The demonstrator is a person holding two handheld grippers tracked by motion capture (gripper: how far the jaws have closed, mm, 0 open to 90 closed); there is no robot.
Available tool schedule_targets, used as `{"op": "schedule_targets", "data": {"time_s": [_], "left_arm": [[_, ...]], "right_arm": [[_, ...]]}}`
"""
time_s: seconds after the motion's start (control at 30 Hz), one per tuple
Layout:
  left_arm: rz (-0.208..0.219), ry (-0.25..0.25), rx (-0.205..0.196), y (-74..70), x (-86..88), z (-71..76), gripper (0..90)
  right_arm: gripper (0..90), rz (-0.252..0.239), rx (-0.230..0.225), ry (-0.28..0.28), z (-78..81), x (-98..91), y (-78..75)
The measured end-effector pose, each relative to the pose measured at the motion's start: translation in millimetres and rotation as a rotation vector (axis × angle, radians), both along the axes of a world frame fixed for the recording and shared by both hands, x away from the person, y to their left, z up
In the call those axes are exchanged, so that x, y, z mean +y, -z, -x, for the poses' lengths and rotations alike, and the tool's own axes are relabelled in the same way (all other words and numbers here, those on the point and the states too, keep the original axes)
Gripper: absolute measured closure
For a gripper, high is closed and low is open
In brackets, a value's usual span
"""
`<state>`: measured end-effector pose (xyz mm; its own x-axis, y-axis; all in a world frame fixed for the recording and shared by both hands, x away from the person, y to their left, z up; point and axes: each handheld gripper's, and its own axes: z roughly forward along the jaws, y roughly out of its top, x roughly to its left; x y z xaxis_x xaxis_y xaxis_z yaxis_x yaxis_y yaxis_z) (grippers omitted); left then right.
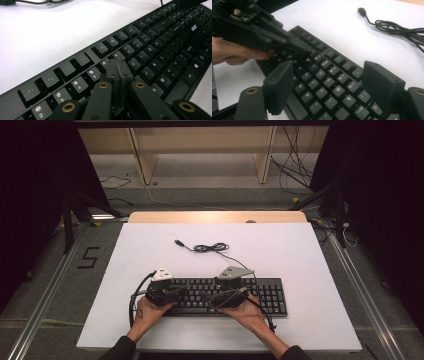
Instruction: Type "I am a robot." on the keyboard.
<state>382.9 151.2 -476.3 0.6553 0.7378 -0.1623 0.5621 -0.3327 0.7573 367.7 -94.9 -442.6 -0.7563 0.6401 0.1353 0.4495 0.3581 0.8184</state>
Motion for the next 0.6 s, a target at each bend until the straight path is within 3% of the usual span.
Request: {"op": "schedule_targets", "data": {"time_s": [0.3,0.6], "left_arm": [[-0.056,-0.014,0.009,3.2,-3.9,-2.3,89.5],[-0.041,-0.021,-0.005,0.3,-1.4,-0.4,89.2]], "right_arm": [[27.2,-0.014,-0.004,-0.004,3.0,-1.9,-2.2],[27.3,-0.028,-0.015,0.005,4.5,-8.4,-5.4]]}}
